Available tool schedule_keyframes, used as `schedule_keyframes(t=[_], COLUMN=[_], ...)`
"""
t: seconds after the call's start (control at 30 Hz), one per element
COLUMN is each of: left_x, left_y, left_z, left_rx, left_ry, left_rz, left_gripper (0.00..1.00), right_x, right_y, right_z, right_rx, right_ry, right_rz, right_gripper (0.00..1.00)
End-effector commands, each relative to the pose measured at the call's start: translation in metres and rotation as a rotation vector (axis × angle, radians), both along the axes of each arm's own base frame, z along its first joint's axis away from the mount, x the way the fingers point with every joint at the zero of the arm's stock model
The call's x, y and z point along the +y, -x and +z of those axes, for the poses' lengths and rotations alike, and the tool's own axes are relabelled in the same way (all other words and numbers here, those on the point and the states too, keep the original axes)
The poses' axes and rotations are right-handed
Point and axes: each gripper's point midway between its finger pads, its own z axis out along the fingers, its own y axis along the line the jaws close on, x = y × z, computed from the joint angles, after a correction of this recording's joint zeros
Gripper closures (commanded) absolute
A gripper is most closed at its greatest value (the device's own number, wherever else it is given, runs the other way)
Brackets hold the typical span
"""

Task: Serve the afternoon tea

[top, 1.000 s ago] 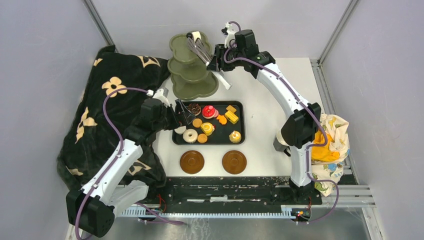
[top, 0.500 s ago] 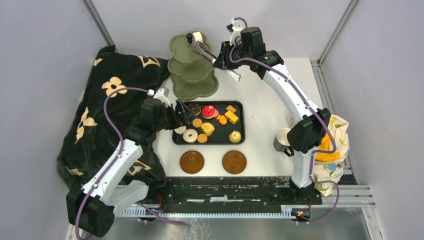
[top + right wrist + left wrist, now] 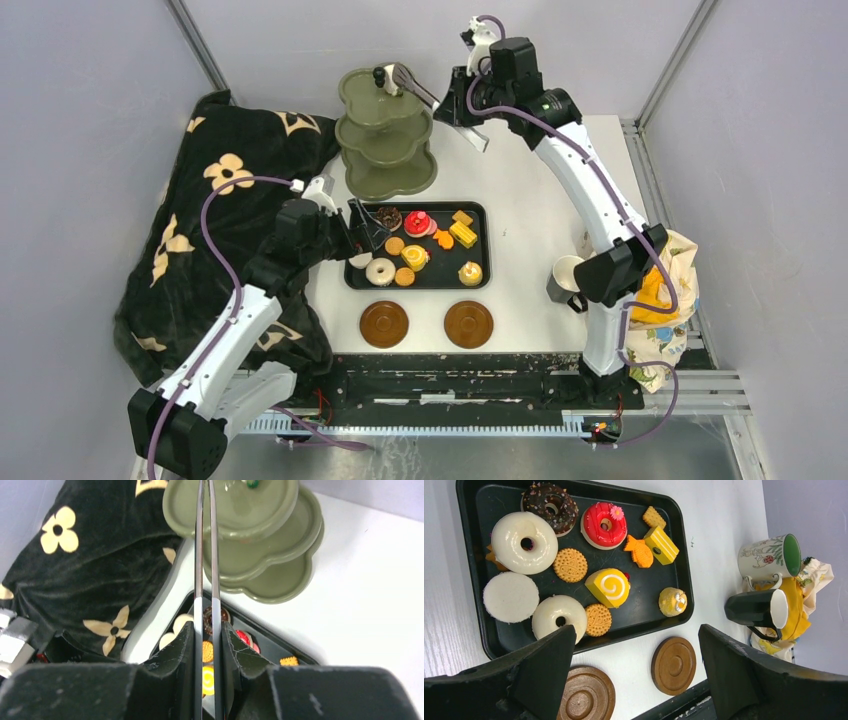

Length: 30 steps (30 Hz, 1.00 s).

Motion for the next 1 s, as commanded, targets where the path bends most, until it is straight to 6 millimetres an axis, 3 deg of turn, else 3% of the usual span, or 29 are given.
schedule_keyframes(t=[0.0,0.47,0.73,0.97], left_x=[0.001,0.005,0.004,0.002], left_y=[-0.002,-0.002,-0.003,-0.006], left_z=[0.016,0.01,0.007,0.006], left_rx=[-0.047,-0.04,-0.035,-0.031], left_ry=[0.014,-0.019,-0.021,-0.016], left_rz=[0.005,0.007,0.006,0.001], left_gripper=[0.01,0.01,0.01,0.01], right_x=[0.001,0.018,0.012,0.001], right_y=[-0.013,-0.059,-0.072,-0.08], right_z=[0.034,0.021,-0.007,-0.012], right_rx=[-0.074,-0.039,0.002,0.007], right_ry=[-0.032,-0.201,-0.18,-0.189], right_rz=[-0.05,-0.076,-0.118,-0.154], right_gripper=[0.99,0.99,0.99,0.99])
